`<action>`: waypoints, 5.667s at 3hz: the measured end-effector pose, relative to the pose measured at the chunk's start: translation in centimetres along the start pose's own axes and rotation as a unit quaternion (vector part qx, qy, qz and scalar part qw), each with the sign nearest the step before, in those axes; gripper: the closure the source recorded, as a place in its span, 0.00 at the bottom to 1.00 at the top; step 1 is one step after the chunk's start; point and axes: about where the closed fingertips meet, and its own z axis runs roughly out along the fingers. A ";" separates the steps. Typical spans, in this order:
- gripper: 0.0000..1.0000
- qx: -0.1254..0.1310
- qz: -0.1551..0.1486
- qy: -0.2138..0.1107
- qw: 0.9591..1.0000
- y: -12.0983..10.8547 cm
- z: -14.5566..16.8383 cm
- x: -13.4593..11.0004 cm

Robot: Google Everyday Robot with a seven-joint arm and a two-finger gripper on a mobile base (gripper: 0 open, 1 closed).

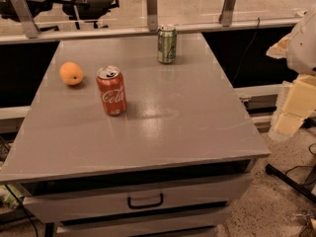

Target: Move green can near coke can

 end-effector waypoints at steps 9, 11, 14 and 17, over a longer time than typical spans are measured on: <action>0.00 0.048 0.169 -0.148 0.973 -23.8 14.2 -12.4; 0.00 0.059 0.200 -0.175 0.962 -27.3 16.2 -15.9; 0.00 0.039 0.210 -0.216 0.953 -29.2 18.6 -20.5; 0.41 0.016 0.205 -0.235 0.950 -29.4 19.9 -21.9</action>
Offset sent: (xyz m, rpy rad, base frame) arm 0.0466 0.0049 -0.0108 0.0136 0.0188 -0.0550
